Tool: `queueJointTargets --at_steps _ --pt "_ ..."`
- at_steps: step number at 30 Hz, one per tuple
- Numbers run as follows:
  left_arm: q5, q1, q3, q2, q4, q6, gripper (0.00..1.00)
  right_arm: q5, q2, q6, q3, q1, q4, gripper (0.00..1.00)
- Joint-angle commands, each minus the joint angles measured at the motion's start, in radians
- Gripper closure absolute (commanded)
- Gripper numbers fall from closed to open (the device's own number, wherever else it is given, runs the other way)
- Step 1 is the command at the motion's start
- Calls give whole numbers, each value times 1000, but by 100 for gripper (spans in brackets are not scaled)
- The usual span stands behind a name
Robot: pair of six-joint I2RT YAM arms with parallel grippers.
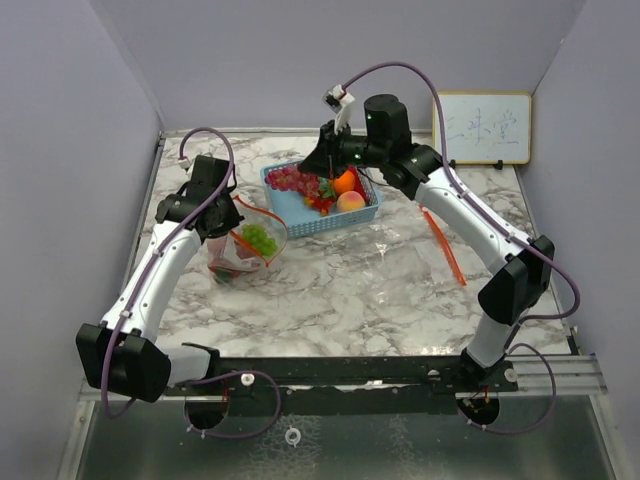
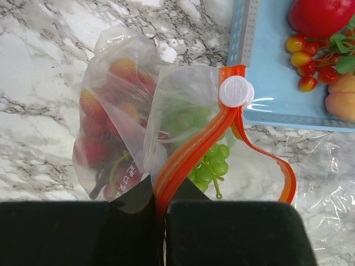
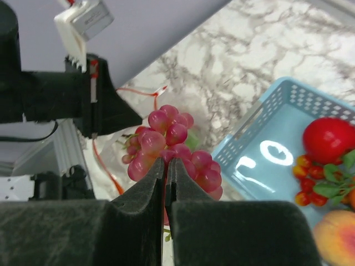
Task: Place the food in the zip-top bag and seal the zipper
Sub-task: Place the fake fruit in the zipper food storage bag.
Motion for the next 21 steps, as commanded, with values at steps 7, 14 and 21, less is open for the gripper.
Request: queueJointTargets --at_steps 7,14,21 --pt "69 4 50 11 50 -37 100 -144 -62 125 -182 90 172 98" --pt "107 5 30 -3 72 -50 100 -90 44 162 -170 135 239 98" --pt "99 6 56 -23 71 -40 100 -72 151 144 -125 149 182 97"
